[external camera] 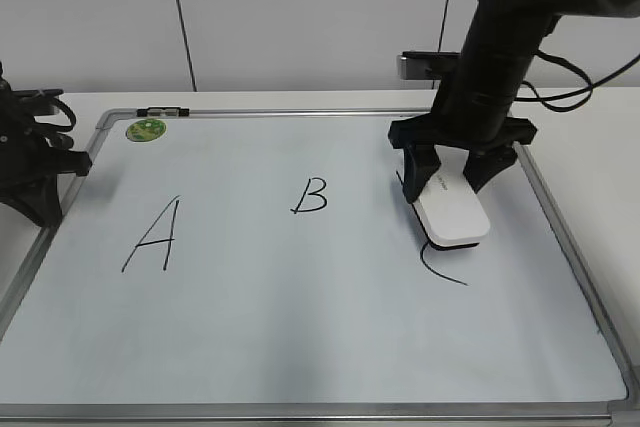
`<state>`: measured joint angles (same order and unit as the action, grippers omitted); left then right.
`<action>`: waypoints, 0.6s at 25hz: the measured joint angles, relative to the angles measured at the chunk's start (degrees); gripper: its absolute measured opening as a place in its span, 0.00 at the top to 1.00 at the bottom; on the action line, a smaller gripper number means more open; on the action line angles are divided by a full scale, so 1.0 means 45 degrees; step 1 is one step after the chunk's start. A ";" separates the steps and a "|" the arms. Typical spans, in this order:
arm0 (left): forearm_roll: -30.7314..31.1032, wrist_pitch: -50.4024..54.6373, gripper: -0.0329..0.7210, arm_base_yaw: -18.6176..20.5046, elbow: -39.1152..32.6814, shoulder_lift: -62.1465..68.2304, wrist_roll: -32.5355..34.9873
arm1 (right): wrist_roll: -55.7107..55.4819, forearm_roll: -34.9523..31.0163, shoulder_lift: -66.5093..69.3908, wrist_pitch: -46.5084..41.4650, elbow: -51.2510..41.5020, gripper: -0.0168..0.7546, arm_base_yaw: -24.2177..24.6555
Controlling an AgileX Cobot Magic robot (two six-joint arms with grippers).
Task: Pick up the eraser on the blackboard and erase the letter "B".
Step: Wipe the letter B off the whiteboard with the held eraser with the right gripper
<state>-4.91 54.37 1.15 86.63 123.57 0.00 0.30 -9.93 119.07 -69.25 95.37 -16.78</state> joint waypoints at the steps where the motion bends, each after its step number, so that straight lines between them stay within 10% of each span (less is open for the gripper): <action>1: 0.0002 0.0000 0.92 0.0000 0.0000 0.0000 0.0000 | 0.0000 0.0000 0.0423 0.0000 0.0625 0.30 -0.0028; 15: -0.0031 0.0000 0.92 0.0000 0.0020 0.0000 0.0000 | 0.0024 -0.0463 0.3162 -0.0104 0.4727 0.30 -0.0046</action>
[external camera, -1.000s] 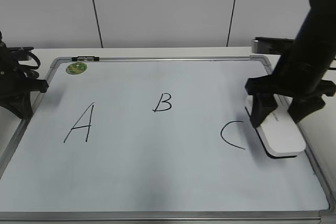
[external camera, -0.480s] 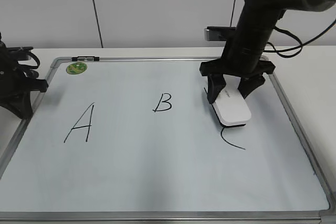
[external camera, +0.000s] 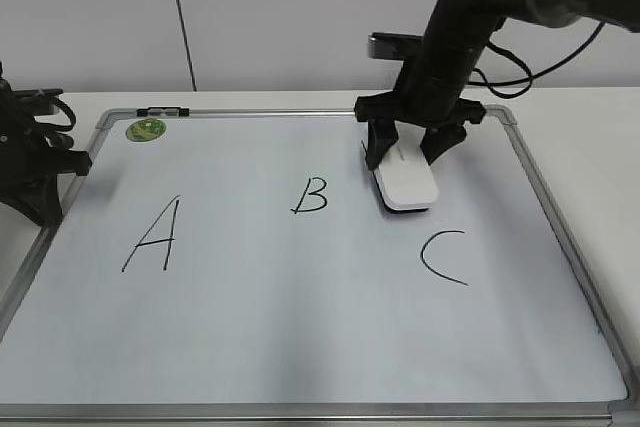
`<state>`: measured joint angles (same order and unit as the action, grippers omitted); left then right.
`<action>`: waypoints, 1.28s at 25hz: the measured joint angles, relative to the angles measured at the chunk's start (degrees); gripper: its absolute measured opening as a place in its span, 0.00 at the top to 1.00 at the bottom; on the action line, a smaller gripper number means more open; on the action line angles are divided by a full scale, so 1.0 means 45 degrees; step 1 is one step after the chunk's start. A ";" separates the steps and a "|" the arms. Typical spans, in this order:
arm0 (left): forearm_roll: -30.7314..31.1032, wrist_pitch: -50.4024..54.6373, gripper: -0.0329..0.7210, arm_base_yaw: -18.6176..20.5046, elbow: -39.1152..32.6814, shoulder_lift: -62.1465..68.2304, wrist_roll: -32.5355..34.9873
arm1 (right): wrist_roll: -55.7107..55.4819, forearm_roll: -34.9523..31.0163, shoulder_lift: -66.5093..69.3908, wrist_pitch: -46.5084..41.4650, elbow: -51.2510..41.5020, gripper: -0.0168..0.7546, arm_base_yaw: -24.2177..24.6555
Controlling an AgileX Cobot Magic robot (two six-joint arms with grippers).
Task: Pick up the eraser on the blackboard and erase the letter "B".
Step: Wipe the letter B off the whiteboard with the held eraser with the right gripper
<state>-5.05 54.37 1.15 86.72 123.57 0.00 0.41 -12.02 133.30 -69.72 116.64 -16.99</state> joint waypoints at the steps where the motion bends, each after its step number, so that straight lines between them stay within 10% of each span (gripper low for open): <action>1: 0.0000 0.0000 0.92 0.0000 0.0000 0.0000 0.0000 | 0.0000 -0.0022 0.0089 -0.0029 0.0175 0.30 -0.0026; 32: -0.0136 0.0029 0.92 0.0029 0.0000 0.0000 0.0000 | -0.0024 -0.0160 0.2621 -0.0275 0.3245 0.30 -0.1260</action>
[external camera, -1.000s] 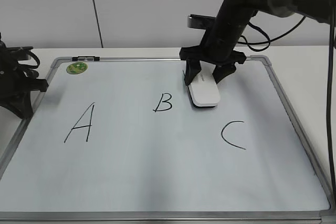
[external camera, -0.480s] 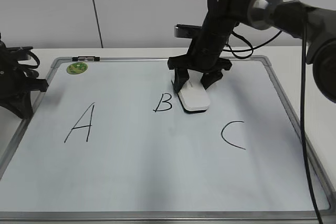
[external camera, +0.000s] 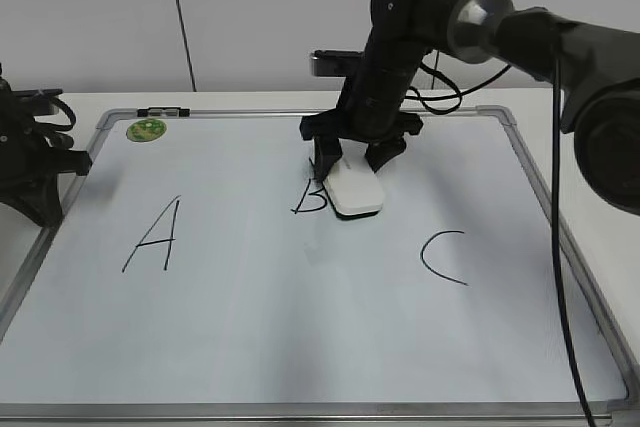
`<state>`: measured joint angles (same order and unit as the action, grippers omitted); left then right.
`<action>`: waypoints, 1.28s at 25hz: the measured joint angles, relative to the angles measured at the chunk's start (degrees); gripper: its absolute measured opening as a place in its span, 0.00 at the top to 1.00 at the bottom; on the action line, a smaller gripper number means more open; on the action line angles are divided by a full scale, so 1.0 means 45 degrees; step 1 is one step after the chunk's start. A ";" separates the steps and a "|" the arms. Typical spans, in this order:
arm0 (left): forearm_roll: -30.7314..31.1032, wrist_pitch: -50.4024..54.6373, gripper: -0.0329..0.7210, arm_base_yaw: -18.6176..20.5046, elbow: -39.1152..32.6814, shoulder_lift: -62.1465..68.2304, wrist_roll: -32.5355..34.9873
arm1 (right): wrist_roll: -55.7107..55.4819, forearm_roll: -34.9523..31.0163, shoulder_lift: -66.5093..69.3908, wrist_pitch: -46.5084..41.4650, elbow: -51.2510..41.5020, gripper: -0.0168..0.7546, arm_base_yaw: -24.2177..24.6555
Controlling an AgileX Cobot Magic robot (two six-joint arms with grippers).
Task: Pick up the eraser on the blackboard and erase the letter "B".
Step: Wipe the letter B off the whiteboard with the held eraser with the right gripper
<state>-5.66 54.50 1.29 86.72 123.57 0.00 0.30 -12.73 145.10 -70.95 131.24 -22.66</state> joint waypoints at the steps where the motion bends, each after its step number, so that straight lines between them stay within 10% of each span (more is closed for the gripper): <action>1: 0.0000 0.0000 0.92 0.0000 0.0000 0.0000 0.0000 | 0.0000 -0.0040 0.0028 0.0021 0.0000 0.30 -0.0074; 32: 0.0000 0.0000 0.92 0.0000 0.0000 0.0007 0.0000 | 0.0024 -0.1998 0.0065 0.0646 -0.0048 0.30 -0.1991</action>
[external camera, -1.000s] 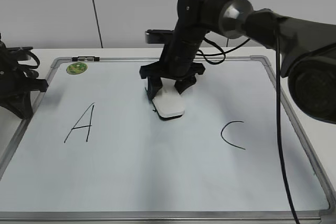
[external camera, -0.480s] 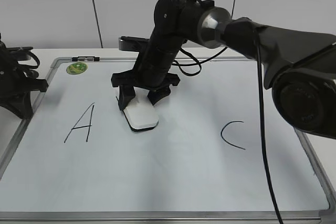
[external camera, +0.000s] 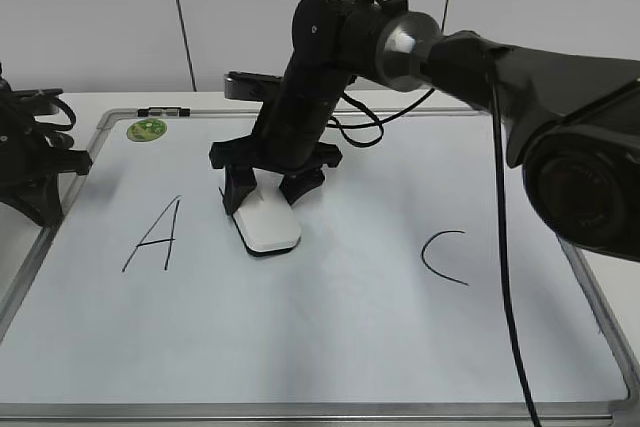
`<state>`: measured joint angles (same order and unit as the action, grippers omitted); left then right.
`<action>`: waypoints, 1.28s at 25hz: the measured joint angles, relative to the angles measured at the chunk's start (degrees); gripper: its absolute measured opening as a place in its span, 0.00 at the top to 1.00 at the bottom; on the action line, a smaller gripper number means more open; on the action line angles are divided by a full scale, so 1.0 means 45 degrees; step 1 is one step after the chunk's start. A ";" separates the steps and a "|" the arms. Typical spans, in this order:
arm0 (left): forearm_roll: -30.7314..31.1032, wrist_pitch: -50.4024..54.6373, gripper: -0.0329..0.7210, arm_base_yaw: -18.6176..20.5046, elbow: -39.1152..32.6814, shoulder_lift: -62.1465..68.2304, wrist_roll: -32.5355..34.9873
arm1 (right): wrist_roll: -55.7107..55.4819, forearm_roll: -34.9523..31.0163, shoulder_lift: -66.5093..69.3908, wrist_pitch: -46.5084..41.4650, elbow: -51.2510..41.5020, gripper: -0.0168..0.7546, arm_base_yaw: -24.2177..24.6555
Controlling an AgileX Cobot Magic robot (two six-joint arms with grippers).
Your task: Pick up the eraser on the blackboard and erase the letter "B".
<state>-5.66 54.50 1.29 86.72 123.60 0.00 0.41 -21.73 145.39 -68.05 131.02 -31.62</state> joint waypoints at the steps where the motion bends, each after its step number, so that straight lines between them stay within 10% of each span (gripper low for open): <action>1: 0.0000 0.0000 0.92 0.0000 0.0000 0.0000 0.0000 | 0.0000 0.0000 -0.0060 -0.0055 -0.0023 0.30 0.0026; 32: -0.0062 -0.0046 0.92 0.0000 0.0000 0.0000 0.0000 | -0.0669 0.4227 -0.2867 -0.0607 -0.1985 0.30 0.4598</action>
<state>-5.94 54.30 1.29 86.72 123.60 0.00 -2.60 -2.71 132.49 -70.78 122.09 -10.93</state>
